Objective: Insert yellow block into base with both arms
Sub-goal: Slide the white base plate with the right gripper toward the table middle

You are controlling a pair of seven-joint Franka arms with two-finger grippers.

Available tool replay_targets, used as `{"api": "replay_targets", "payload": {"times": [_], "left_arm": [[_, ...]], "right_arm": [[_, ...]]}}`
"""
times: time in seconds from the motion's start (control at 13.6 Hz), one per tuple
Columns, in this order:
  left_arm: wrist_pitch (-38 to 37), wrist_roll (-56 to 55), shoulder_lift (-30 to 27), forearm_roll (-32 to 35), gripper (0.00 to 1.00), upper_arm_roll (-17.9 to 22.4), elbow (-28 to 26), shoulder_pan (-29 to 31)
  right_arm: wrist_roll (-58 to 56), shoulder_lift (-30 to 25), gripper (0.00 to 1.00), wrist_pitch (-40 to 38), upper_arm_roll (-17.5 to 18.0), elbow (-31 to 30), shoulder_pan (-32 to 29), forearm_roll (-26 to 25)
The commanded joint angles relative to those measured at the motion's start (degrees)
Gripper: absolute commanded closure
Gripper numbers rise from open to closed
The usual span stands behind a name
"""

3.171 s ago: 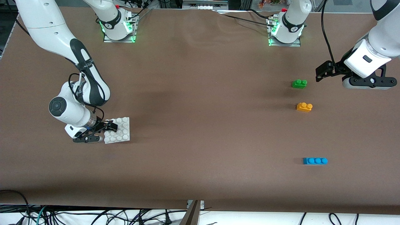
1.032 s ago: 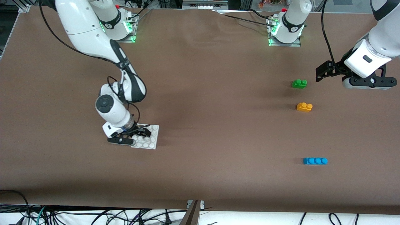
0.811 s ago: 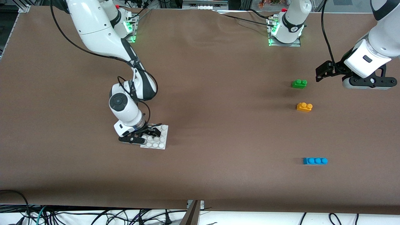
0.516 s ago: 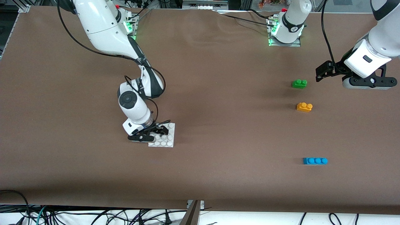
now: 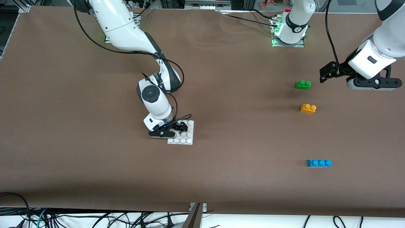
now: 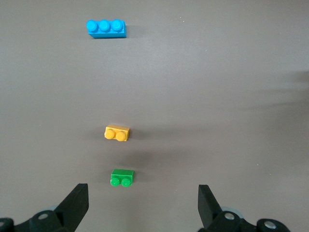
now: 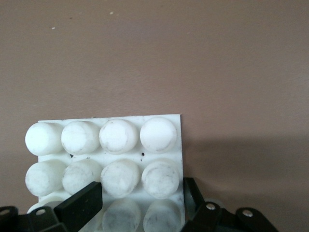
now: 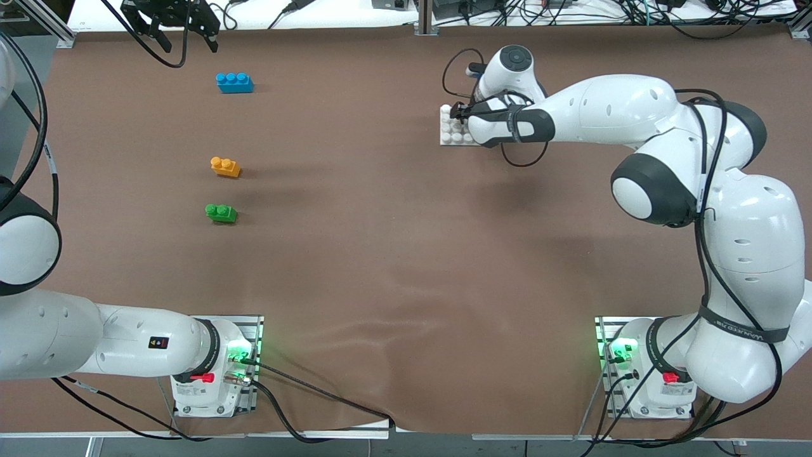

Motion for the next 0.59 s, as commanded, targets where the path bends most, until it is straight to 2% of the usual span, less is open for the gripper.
{"api": "replay_targets", "payload": {"times": [0.0,0.52], "left_arm": [[-0.78,-0.06,0.34,-1.11,0.00,0.32,1.05,-0.18],[-0.78,-0.06,0.34,-1.11,0.00,0.32,1.05,-0.18]], "right_arm": [[4.91,3.55,0.23,0.67,0.31,3.36,3.30,0.29],[5.36,6.18,0.23,0.67,0.31,8.71,7.61,0.29]]}}
